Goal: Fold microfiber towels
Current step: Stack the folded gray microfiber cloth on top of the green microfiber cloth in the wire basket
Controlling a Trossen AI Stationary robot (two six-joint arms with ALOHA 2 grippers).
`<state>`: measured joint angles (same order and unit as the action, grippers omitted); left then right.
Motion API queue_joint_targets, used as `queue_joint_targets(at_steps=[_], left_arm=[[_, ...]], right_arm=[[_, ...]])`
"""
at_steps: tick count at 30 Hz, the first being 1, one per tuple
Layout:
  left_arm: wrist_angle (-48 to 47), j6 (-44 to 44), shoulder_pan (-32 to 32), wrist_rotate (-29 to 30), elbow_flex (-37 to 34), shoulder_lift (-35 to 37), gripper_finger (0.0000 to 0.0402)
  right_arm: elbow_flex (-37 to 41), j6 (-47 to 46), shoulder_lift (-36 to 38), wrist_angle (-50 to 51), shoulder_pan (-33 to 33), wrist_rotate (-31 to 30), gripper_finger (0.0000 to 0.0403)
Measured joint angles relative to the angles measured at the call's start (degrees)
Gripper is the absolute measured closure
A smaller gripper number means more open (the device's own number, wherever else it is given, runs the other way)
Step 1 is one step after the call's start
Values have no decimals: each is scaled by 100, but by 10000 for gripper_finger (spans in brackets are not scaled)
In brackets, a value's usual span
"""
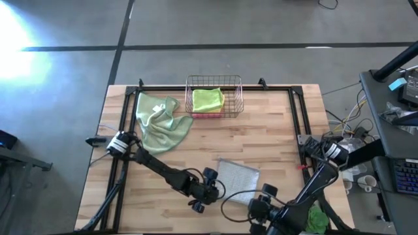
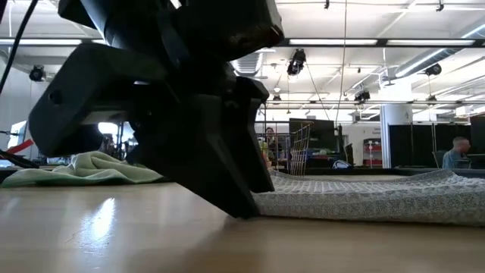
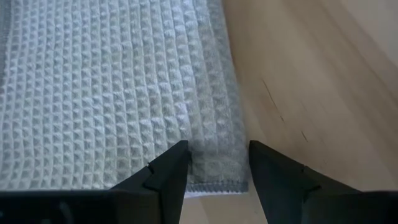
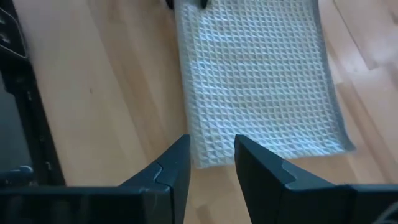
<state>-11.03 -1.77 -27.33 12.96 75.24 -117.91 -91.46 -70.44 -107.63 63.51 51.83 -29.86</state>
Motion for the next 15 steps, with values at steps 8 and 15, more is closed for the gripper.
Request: queue_joint_targets(at_steps=[8, 15], left_arm=[[56, 236, 2, 267, 2, -90, 248], [30, 290, 37, 402, 2, -105, 330]], right_arm=[[19, 8, -15, -401, -6, -21, 291], [26, 551, -434, -818, -60, -25, 294]])
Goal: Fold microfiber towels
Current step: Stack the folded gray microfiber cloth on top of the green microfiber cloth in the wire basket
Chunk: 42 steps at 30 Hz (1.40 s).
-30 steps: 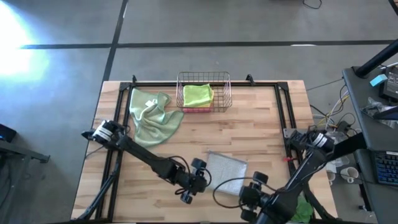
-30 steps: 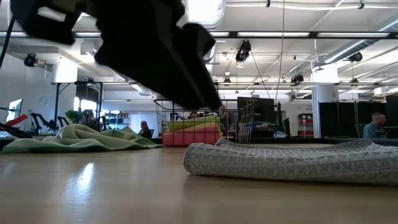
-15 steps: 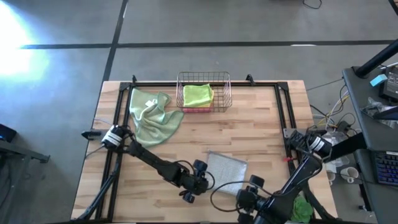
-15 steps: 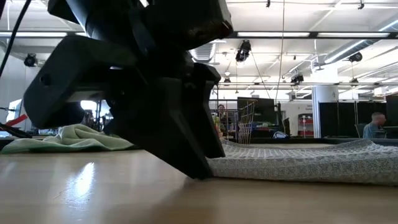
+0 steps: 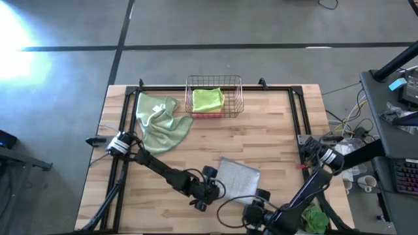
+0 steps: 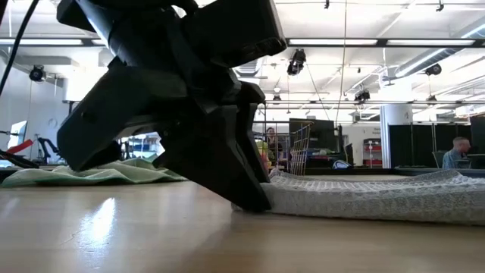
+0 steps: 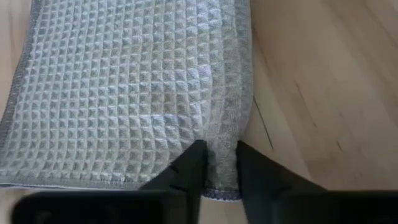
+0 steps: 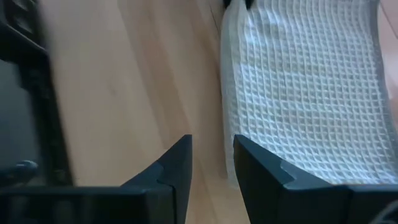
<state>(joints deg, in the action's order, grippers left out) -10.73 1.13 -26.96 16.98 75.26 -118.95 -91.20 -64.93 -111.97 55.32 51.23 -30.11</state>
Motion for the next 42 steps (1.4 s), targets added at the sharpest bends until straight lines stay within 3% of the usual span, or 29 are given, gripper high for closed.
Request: queue_joint_targets(at_steps=[5, 14, 20, 33, 37, 42], left_arm=[[-21, 2, -15, 12, -2, 0, 393], [-14, 7, -15, -10, -4, 0, 385], [-12, 9, -15, -35, -7, 0, 385], [-8, 5, -15, -47, -9, -1, 385], [-6, 4, -13, -54, -11, -2, 385], [-20, 4, -12, -84, -16, 38, 385]], right_arm=[[-4, -62, -376, 8, -68, 5, 283], [-15, -101, -618, 340, -349, 17, 268], [-15, 35, -773, 264, -512, 583, 268], [137, -127, -758, 765, -688, 934, 270], [160, 235, -751, 545, -759, 1119, 302], [148, 226, -742, 474, -764, 1153, 383]])
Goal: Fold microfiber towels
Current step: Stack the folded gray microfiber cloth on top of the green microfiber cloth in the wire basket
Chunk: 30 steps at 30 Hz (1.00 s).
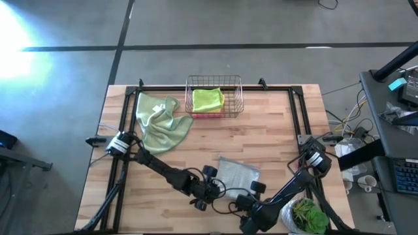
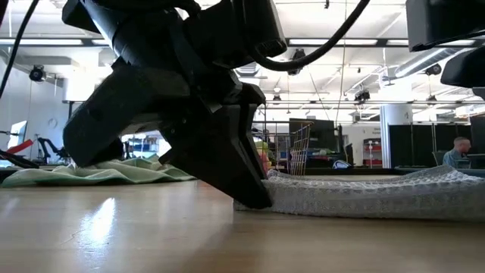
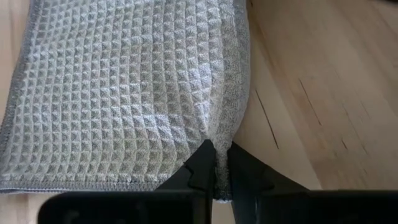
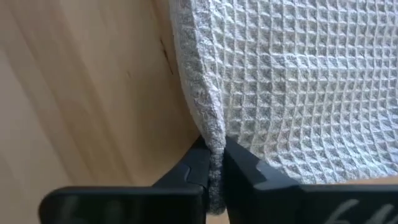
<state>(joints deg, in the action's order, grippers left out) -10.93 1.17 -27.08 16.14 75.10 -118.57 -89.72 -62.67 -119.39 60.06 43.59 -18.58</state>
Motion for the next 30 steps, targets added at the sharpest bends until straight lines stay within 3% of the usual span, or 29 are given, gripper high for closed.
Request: queue_joint_targets(at_steps=[6, 17, 30], left_arm=[[-184, 0, -10, -241, -5, 316, 385], [-1579, -24, -19, -787, 5, 1562, 385], [-2679, -32, -27, -804, 8, 3348, 385]], right_arm=[[-295, 23, 13, 23, -11, -3, 392], [-1603, -337, 181, 690, -15, -168, 393], [-3534, -234, 199, 2130, -392, -1260, 394]])
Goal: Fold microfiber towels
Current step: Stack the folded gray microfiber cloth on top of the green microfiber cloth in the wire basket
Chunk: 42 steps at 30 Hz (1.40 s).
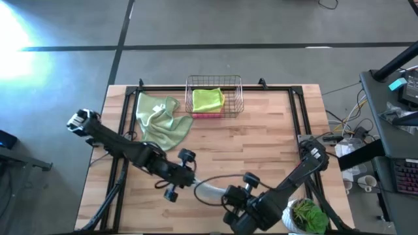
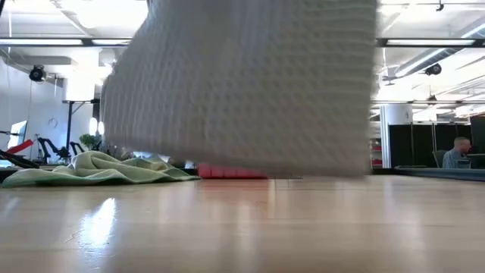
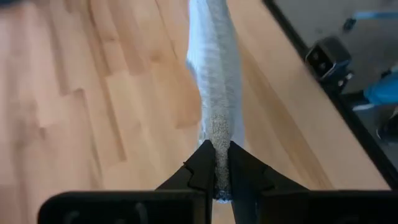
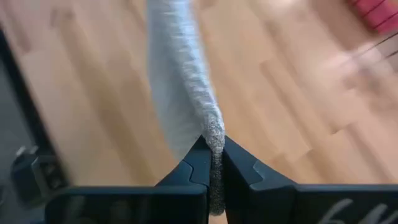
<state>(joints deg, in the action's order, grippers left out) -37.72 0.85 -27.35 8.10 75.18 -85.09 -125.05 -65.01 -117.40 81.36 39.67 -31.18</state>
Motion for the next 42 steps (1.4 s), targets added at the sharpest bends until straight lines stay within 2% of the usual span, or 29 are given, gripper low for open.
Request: queue_joint_targets(at_steps=[11, 18, 25, 30, 37, 42], left_arm=[[-570, -286, 142, 1278, 2, 1021, 385], [-695, -892, 719, 1930, 0, 1209, 385], [-686, -1675, 1840, 2021, 131, 1219, 385], [-269, -2437, 2833, 2011, 164, 1219, 385], [575, -3553, 4217, 1763, 142, 969, 385], [1280, -3979, 4969, 1622, 173, 558, 385]], right_arm=[[-600, 938, 0, 608, -966, -713, 394], [-1001, 2176, 63, 610, -1801, -1046, 394], [-982, 3125, 380, 443, -2749, -1041, 394], [-992, 3834, 552, 257, -3449, -1051, 394], [-988, 5324, 586, -813, -4526, -1021, 394], [-988, 6458, 586, -1848, -5255, -675, 394]])
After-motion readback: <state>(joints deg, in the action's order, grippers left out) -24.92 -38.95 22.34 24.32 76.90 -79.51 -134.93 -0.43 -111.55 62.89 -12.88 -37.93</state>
